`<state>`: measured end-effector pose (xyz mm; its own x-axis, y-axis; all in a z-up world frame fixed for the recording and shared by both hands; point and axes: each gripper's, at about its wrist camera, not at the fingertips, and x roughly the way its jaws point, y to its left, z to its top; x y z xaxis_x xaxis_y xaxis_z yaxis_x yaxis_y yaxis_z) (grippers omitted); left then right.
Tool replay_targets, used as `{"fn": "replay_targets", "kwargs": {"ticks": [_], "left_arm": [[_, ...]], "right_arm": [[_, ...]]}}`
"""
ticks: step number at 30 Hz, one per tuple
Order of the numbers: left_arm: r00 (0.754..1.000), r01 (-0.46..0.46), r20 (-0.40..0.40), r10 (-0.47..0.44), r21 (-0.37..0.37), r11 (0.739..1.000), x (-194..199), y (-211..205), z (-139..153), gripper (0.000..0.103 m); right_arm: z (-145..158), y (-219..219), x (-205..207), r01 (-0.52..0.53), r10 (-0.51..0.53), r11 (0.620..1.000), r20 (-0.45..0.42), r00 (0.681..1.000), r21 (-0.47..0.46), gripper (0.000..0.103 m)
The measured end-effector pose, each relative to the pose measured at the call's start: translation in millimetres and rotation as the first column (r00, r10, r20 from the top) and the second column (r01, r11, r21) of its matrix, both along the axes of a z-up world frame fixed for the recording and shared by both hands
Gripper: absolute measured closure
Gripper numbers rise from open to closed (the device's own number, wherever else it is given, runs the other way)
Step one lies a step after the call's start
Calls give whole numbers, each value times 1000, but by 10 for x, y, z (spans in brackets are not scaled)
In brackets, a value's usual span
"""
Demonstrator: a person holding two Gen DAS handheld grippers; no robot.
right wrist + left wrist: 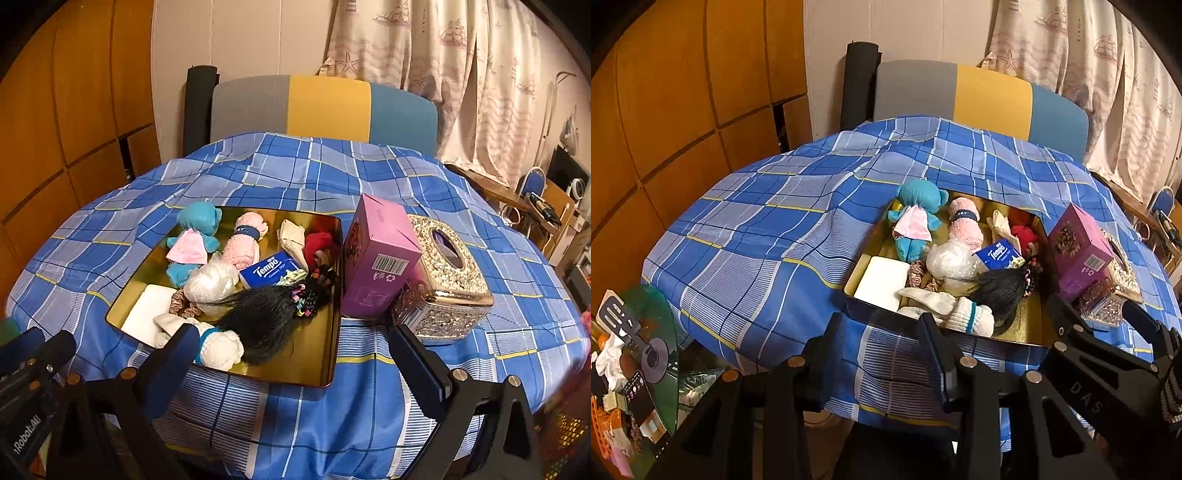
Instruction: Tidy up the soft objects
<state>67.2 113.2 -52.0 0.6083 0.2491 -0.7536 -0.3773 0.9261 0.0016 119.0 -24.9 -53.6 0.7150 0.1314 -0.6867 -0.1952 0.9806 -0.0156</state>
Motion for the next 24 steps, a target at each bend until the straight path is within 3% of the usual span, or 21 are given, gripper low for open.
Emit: {"fn": "replay_targets", "kwargs": {"ticks": [24], "left_arm": [[1000,0,-15,0,-13,1000,9,14,-53,63]], "right_arm": [[-12,-32,9,11,-11,1000,-6,1000,3,0]]}}
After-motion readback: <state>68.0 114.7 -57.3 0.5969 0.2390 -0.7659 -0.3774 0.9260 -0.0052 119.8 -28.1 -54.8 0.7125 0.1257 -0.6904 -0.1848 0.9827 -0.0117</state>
